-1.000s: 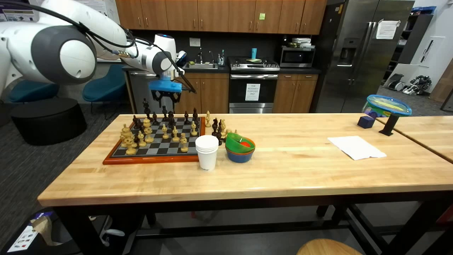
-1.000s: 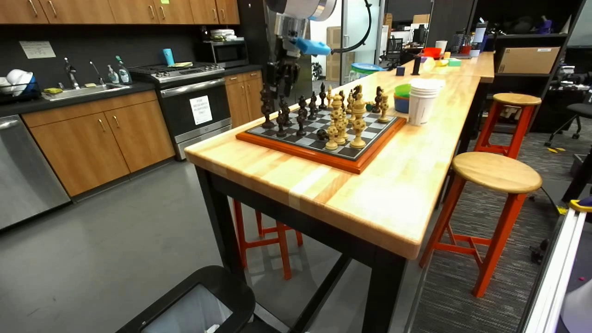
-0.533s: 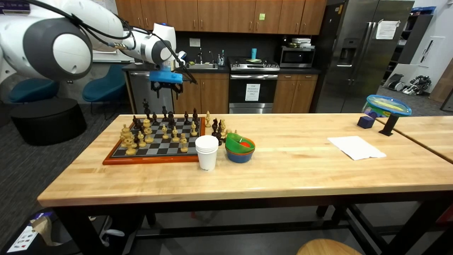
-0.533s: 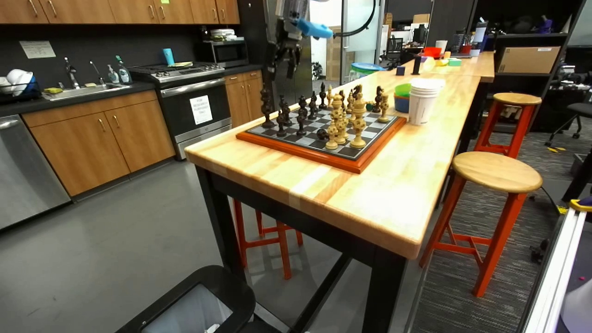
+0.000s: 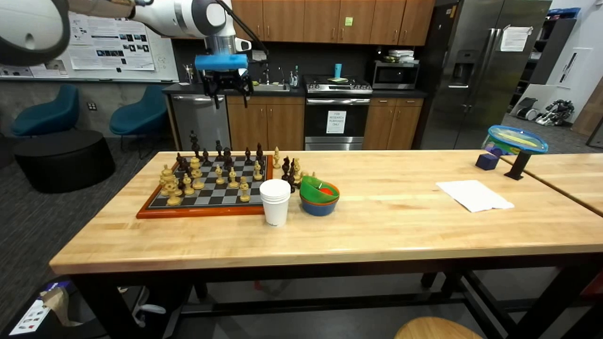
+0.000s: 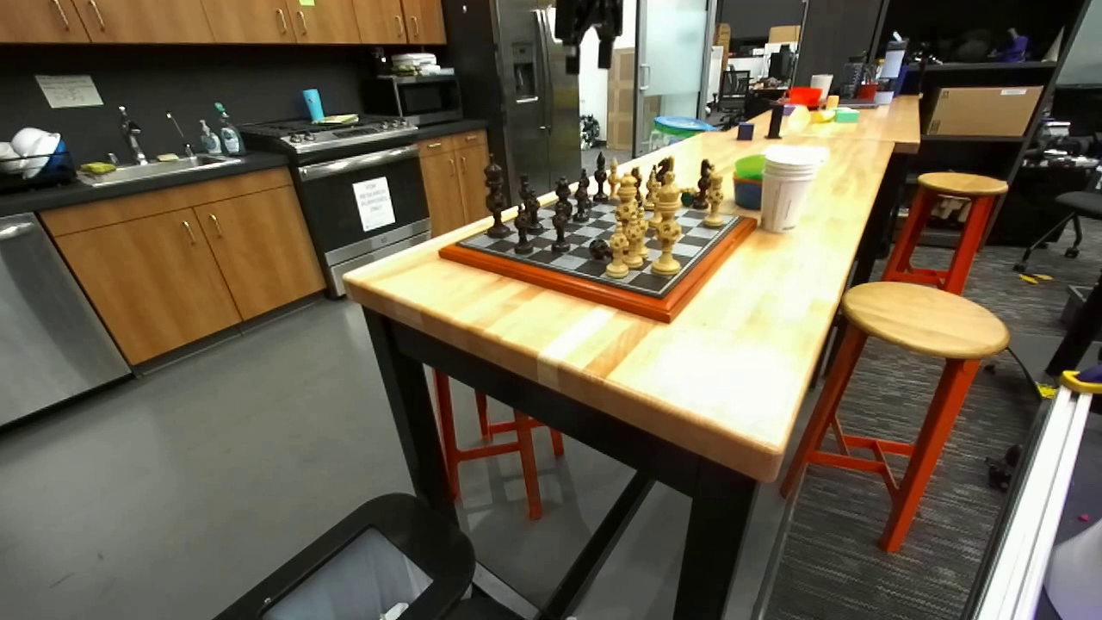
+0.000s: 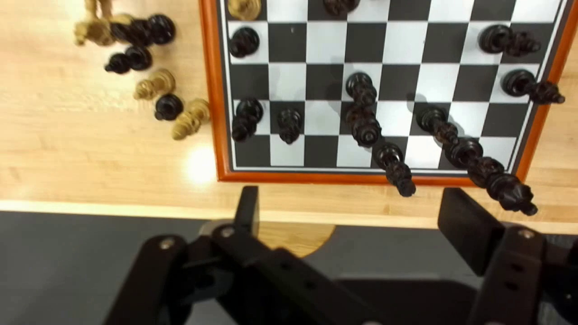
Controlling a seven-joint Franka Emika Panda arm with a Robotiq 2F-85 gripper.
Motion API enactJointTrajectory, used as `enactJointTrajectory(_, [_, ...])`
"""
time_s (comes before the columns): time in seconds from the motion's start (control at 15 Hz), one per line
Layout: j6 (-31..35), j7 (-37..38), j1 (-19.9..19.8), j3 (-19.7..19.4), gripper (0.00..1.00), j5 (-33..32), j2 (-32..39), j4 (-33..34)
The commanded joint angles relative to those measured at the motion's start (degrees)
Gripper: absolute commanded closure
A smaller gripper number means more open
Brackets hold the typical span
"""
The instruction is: Move the chess piece to the left
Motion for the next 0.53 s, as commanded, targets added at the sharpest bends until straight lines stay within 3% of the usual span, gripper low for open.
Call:
enactJointTrajectory(0.0, [-4.0, 1.9, 0.4, -1.5, 0.0, -3.0, -9.8, -9.1])
enactJointTrajectory(0.27, [-9.9, 2.4, 0.1, -2.7, 0.0, -2.1, -15.7, -12.0])
enactJointTrajectory(0.33, [-8.3, 1.6, 0.3, -2.5, 0.0, -1.8, -11.6, -8.2])
enactJointTrajectory(0.47, [-8.8, 1.6, 0.4, -2.7, 0.0, -1.8, -12.6, -8.4])
